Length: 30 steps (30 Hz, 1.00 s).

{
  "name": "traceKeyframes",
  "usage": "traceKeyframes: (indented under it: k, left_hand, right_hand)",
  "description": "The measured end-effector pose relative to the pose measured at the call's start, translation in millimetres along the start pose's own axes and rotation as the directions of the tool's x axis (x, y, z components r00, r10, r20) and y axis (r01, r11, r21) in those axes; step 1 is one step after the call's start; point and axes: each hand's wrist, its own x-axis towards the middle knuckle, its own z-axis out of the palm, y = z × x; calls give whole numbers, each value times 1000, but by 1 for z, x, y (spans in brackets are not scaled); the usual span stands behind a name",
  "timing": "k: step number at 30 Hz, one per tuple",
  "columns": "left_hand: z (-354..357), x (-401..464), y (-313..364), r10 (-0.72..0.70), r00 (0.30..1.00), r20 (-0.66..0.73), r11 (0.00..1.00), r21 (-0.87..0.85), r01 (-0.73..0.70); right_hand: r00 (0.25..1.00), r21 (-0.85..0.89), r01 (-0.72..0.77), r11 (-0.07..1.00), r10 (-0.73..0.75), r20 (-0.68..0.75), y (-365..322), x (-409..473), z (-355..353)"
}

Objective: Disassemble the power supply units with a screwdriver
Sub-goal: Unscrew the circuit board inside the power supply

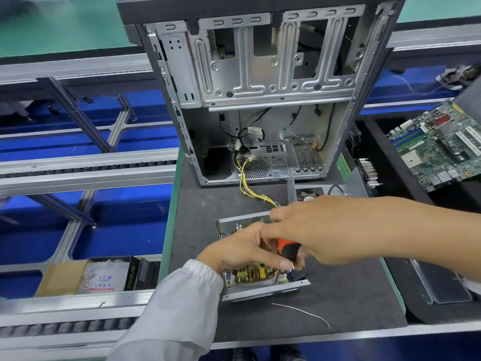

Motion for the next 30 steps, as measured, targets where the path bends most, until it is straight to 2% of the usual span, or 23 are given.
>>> traceKeyframes:
  k: [3, 5, 7, 12, 17, 20, 23, 25, 30]
  left_hand:
    - [-2, 1, -4, -6, 1000, -2, 1000, 13, 6]
    - [-6, 2, -7, -17, 1000, 12, 999, 41, 16]
    - [-8, 2, -6, -8, 1000, 18, 999, 40, 7]
    - [-6, 5, -3, 42, 990, 132, 999, -13, -41]
    - [-4, 6, -9, 3, 1000, -27, 999, 54, -2]
    - [-6, 7, -11, -21, 1000, 7, 992, 127, 20]
    - [-8, 7, -8, -3, 999, 54, 990, 144, -5]
    - [-7, 5, -5, 1, 997, 72, 994, 112, -9]
    - [-6, 6, -5, -9, 997, 83, 998, 62, 4]
  right_hand:
    - [993, 70, -94, 993, 98, -61, 1, -3, -2]
    - [976, -15, -175, 985, 171, -135, -2, -2, -1]
    - [969, -76, -206, 976, 192, -153, -6, 1, 1]
    - [989, -102, -139, 985, 132, -73, -7, 0, 4]
    - [996, 44, -44, 998, 40, 74, -1, -4, -2]
    - [986, 127, -169, 977, 167, 27, 1, -5, -5]
    - [962, -2, -257, 966, 256, -96, -3, -2, -1]
    - [965, -27, -241, 970, 237, -111, -5, 1, 3]
    - [990, 2, -144, 990, 144, -1, -2, -2, 6]
